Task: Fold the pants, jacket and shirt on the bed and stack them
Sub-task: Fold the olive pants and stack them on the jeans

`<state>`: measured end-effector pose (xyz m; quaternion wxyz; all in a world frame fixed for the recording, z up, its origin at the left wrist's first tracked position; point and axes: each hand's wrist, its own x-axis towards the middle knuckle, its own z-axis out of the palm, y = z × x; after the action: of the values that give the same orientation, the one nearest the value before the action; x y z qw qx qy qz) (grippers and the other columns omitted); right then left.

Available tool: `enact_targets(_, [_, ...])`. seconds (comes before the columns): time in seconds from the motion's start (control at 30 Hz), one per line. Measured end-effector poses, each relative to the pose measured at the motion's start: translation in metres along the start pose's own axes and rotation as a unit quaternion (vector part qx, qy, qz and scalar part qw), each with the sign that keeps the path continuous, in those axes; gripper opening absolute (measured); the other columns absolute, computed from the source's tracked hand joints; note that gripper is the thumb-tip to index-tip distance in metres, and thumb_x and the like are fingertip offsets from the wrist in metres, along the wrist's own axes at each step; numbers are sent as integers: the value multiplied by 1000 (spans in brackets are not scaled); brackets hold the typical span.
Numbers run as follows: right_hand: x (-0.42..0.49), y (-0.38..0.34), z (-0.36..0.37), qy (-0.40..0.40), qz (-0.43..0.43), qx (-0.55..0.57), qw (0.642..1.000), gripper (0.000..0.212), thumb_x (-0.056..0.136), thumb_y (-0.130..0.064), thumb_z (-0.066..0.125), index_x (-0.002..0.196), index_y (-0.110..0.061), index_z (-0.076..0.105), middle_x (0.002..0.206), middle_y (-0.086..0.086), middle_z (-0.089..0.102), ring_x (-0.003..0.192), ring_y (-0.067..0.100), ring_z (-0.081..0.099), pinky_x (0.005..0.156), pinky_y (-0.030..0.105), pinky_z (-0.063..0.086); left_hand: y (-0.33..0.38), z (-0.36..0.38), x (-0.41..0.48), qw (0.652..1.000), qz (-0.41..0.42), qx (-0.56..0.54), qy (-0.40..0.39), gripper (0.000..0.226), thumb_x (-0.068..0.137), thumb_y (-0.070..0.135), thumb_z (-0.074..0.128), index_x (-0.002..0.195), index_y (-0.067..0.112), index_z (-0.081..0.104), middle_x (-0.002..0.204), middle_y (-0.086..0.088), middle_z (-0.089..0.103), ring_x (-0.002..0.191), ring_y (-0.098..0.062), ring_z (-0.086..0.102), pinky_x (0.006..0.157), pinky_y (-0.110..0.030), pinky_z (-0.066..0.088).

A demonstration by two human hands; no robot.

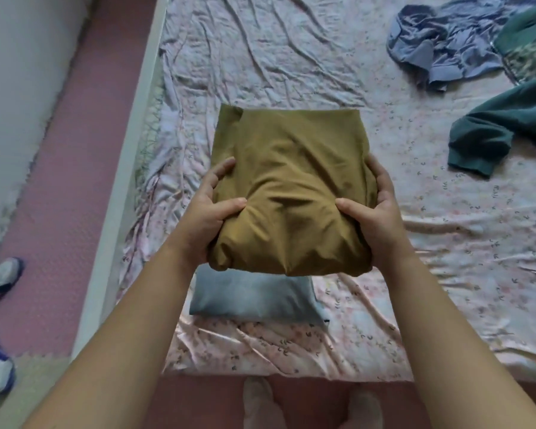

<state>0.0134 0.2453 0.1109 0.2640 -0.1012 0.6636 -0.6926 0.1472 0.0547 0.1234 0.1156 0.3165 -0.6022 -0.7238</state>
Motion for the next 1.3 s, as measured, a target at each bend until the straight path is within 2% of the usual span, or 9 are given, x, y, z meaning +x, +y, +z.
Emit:
enact_targets(0.2, [-32, 144, 28, -42, 110, -104, 988, 80, 79, 7, 63, 140, -31, 28, 137, -16, 30, 132, 10, 34, 105, 22, 31, -139, -63, -20, 987, -143, 68, 40, 62, 83, -15, 50, 124, 30, 45, 138, -2, 43, 122, -20, 47, 105, -38, 38])
enact_targets(0.3, [-39, 175, 28, -64, 104, -155, 980, 81, 80, 2, 65, 138, -38, 23, 137, -24, 27, 130, -3, 32, 103, 11, 30, -177, -77, -27, 983, -154, 56, 78, 58, 83, -12, 53, 122, 31, 47, 134, 0, 46, 118, -15, 50, 101, -33, 41])
enact_targets(0.53, [8, 165, 31, -42, 51, -158, 985, 75, 79, -10, 70, 137, -37, 31, 126, -32, 37, 111, -24, 39, 96, 1, 32, -175, -76, 13, 991, -83, 9, 101, 63, 78, 2, 68, 123, 41, 48, 133, 4, 52, 117, -10, 54, 95, -32, 47])
enact_targets(0.67, [39, 160, 45, -20, 27, -148, 988, 71, 78, 0, 67, 136, -28, 38, 127, -16, 45, 115, -5, 46, 97, 6, 36, -161, -67, 47, 986, -26, 126, 102, 57, 82, -4, 60, 129, 26, 49, 124, 7, 54, 109, 4, 53, 96, -16, 43])
enact_targets(0.8, [44, 155, 54, -1, 9, -110, 994, 66, 79, 8, 63, 129, -32, 42, 119, -21, 49, 109, -10, 51, 97, 10, 39, -149, -67, 55, 980, 28, 157, 116, 53, 83, -4, 55, 119, 35, 53, 125, 5, 57, 118, -5, 52, 106, -30, 39])
enact_targets(0.9, [40, 153, 60, -12, -14, -83, 996, 63, 79, 9, 62, 123, -34, 46, 126, -10, 52, 117, 1, 51, 103, 19, 39, -145, -70, 44, 980, 48, 111, 156, 51, 85, -7, 54, 117, 33, 53, 123, 6, 58, 117, -5, 53, 102, -23, 42])
enact_targets(1.1, [40, 172, 56, -53, 17, -180, 982, 72, 79, 9, 60, 138, -25, 35, 137, -7, 42, 129, 6, 40, 110, 26, 30, -168, -74, 39, 975, -23, 156, 159, 54, 86, 1, 57, 134, 22, 44, 131, 9, 48, 121, -4, 47, 105, -21, 36])
enact_targets(1.23, [26, 164, 46, -74, 42, -192, 978, 71, 83, -1, 63, 139, -32, 32, 135, -16, 38, 125, -1, 38, 102, 6, 31, -160, -77, 30, 952, -43, 276, 126, 55, 88, 16, 59, 138, 28, 39, 127, 16, 41, 118, 1, 40, 100, -17, 31])
enact_targets(1.3, [12, 162, 37, -58, 58, -190, 978, 63, 85, -2, 61, 137, -27, 38, 133, -15, 41, 127, 3, 39, 106, 16, 34, -156, -79, 14, 929, -47, 345, 122, 52, 89, 21, 58, 137, 28, 40, 132, 9, 43, 119, -4, 40, 100, -22, 33])
